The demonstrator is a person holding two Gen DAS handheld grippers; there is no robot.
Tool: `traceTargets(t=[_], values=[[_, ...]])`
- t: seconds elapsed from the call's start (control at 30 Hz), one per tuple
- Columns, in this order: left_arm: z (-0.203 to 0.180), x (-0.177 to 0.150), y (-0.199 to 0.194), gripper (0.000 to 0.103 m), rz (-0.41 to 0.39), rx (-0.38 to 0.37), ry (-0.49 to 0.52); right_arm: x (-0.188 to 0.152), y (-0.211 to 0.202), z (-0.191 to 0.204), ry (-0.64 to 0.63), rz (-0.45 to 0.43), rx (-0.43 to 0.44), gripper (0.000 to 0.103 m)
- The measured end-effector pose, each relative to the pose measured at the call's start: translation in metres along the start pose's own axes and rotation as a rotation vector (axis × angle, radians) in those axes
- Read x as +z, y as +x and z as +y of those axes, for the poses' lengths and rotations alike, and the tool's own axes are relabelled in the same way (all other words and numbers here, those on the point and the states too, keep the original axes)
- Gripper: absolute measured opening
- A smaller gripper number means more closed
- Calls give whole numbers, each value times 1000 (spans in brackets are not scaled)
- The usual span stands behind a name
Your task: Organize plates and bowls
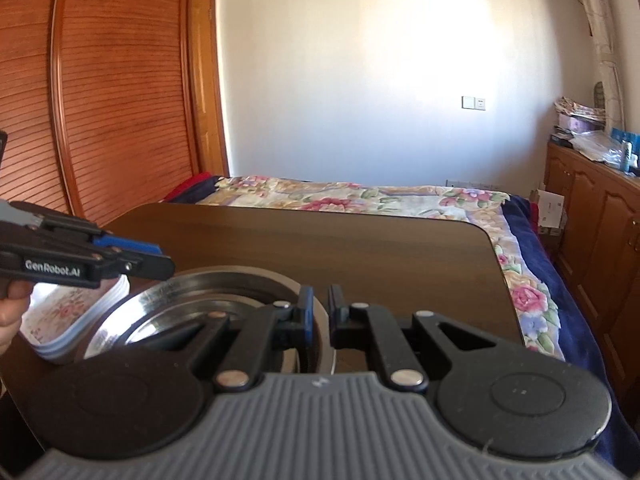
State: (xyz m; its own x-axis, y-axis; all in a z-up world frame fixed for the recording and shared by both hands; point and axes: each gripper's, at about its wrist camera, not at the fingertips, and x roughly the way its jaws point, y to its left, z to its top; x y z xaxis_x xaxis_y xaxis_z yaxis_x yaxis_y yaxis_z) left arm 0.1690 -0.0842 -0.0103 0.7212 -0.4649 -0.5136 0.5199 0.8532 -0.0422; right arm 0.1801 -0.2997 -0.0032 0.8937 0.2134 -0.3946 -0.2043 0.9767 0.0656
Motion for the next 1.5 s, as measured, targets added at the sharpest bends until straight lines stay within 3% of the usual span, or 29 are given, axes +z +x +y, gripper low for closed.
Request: traceTargets(t=[0.27,0.33,0.4,0.47,0.6,0.87,1.13,1.5], values=[[1,-6,-5,67,-26,29,-11,-5,-3,0,24,-2,-13,16],[1,-7,-6,76,-37,38,-14,-6,-3,0,24,-5,-15,24],[2,-9,-7,81,-42,49,-17,-7,-5,1,23,-15,-17,47],[1,-12,-8,85,-44,60,-21,-7,-7,1,23,-22,-20,49],[2,-17,-9,85,-43,65,-41,-9,-6,2,22,-22,-24,55],[-1,-24,-9,85,-40,61,-58,-13,-1,0,30,6,-15,55],[-4,-27,-5,67,-18,49,-64,-17,4,0,47,33,-1,55],[-6,-39,-5,57,10,49,-93,-23,6,4,75,54,31,55]])
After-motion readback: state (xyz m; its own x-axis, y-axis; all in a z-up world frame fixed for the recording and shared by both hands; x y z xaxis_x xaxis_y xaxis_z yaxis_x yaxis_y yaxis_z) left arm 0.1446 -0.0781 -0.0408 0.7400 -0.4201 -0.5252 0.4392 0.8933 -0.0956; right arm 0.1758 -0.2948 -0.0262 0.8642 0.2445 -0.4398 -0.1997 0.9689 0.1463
